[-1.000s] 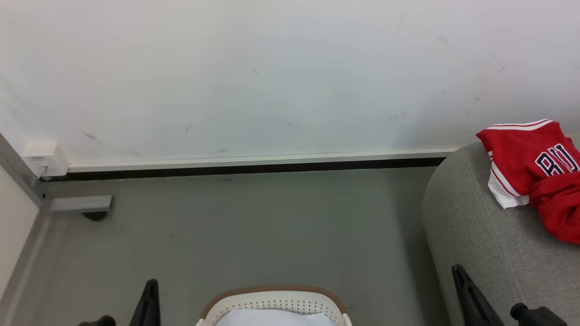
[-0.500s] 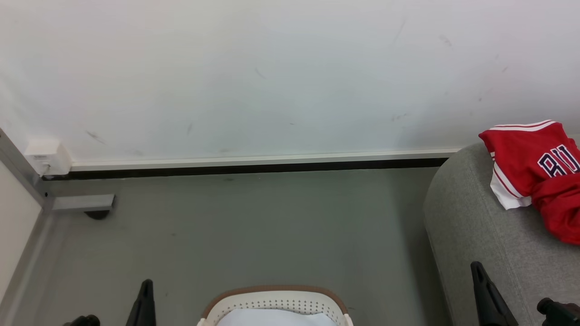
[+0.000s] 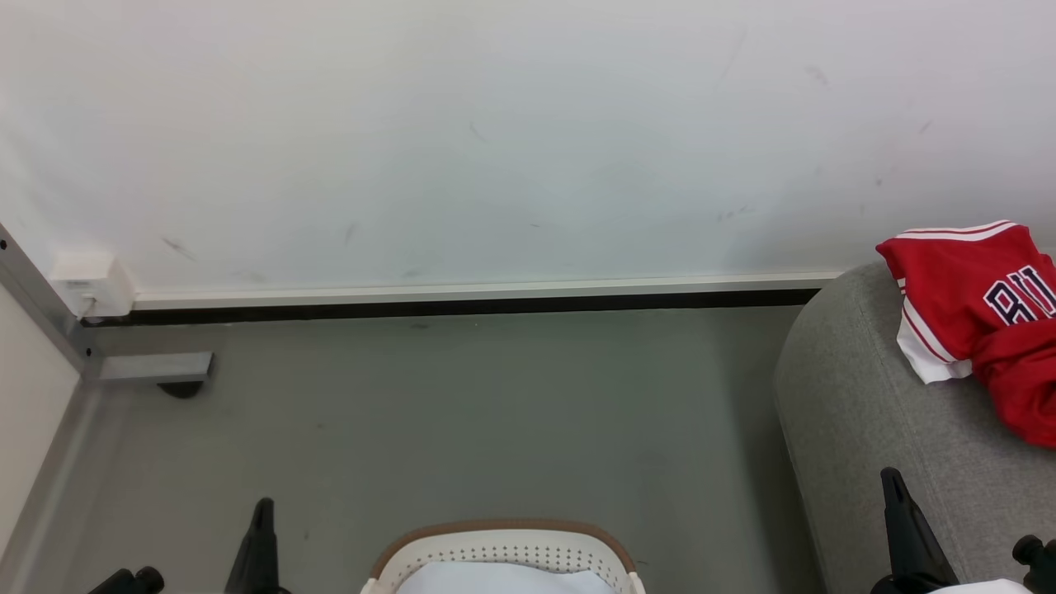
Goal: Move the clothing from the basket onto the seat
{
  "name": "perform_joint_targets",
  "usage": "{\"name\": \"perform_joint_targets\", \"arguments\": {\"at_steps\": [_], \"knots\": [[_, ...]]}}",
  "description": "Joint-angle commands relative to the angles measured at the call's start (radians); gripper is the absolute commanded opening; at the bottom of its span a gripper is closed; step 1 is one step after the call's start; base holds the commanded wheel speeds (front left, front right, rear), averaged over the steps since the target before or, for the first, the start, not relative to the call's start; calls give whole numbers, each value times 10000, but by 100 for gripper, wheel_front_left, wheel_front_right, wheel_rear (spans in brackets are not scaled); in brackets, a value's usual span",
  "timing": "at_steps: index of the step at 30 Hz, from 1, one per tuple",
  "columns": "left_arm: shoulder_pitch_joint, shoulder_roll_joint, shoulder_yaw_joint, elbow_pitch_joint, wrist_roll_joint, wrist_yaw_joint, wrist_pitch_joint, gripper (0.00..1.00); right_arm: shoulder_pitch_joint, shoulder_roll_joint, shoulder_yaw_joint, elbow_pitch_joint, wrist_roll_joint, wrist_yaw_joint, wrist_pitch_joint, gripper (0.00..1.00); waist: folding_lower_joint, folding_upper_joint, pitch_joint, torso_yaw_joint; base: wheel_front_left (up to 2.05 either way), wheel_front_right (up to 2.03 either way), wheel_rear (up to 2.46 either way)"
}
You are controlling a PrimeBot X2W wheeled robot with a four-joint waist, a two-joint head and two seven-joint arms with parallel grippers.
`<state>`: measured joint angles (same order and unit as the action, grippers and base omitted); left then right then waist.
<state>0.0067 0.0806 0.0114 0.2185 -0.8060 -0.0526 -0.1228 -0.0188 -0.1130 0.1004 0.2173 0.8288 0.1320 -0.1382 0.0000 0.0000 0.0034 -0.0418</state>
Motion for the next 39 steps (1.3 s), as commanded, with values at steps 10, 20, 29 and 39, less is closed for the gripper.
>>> {"name": "perform_joint_targets", "arguments": {"at_steps": [10, 20, 29, 39], "knots": [[-358, -14, 209, -49, -1350, -166, 372, 0, -345, 33, -313, -60, 1345, -8, 345, 0, 0, 0, -1, 42, 0, 0, 0], [-498, -61, 350, 1, -2435, -272, 708, 0, -436, 84, -556, -10, 2453, -10, 658, 0, 0, 0, -1, 87, 0, 0, 0], [-615, -99, 460, 45, -3349, -354, 976, 0, -517, 135, -760, 32, 3376, -12, 917, 0, 0, 0, -1, 127, 0, 0, 0], [-731, -137, 581, 87, -4249, -440, 1249, 0, -595, 194, -983, 80, 4266, -13, 1183, 0, 0, 0, -1, 172, 0, 0, 0]]}}
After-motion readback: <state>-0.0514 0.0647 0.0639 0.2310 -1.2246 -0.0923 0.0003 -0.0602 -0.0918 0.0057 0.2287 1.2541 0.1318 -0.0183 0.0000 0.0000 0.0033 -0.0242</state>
